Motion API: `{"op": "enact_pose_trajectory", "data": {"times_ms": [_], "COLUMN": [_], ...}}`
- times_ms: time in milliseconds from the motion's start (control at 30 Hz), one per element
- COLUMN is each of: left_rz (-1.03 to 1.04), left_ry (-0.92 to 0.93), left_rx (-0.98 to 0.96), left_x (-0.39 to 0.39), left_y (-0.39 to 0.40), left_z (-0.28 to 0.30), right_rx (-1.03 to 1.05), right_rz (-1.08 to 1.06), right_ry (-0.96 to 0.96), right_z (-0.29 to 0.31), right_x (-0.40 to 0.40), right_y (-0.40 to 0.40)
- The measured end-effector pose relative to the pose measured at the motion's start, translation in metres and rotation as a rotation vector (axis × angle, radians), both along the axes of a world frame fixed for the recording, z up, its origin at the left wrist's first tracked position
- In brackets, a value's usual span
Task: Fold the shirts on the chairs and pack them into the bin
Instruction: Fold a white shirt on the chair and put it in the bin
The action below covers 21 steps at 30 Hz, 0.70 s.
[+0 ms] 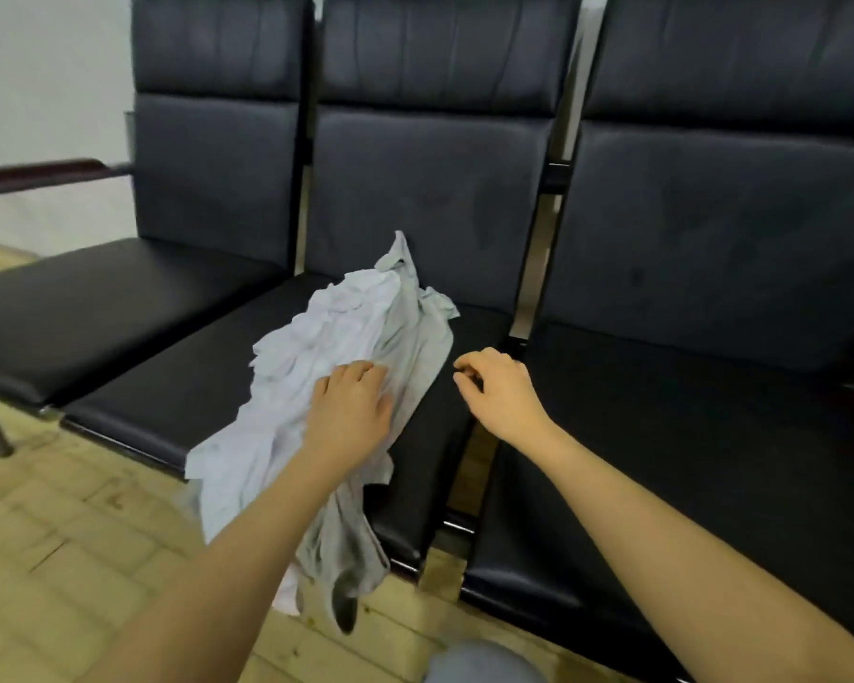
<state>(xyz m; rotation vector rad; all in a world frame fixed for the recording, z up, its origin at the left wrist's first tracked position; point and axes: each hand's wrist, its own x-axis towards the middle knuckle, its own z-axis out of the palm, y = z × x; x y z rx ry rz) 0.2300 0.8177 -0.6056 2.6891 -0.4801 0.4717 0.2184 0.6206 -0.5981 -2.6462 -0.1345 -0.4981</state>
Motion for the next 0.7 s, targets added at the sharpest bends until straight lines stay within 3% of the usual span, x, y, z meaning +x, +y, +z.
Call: {"op": "enact_pose_trajectory", "data": {"times_ms": [300, 400, 533, 700], "left_rz": [0.187, 0.127, 0.142, 0.129], "left_ry": [0.187, 0.324, 0.263, 0.145], "left_rx": [-0.014, -0.209, -0.261, -0.234], "left_x": [0.035, 0.034, 0.032, 0.028], "left_y": [0.072, 0.088, 0.092, 0.089], "left_z": [-0.016, -0.027, -0.031, -0.031], "right_rx": [0.283, 0.198, 0.136, 0.087], "right_rz": [0.149, 0.11, 0.018, 0.066], "right_ry": [0.109, 0.144, 0.137, 0.067], "right_z": [-0.019, -0.024, -0.037, -0.036], "right_x": [0.064, 0.073, 0.076, 0.072], "right_y": [0.104, 0.121, 0.124, 0.119]}}
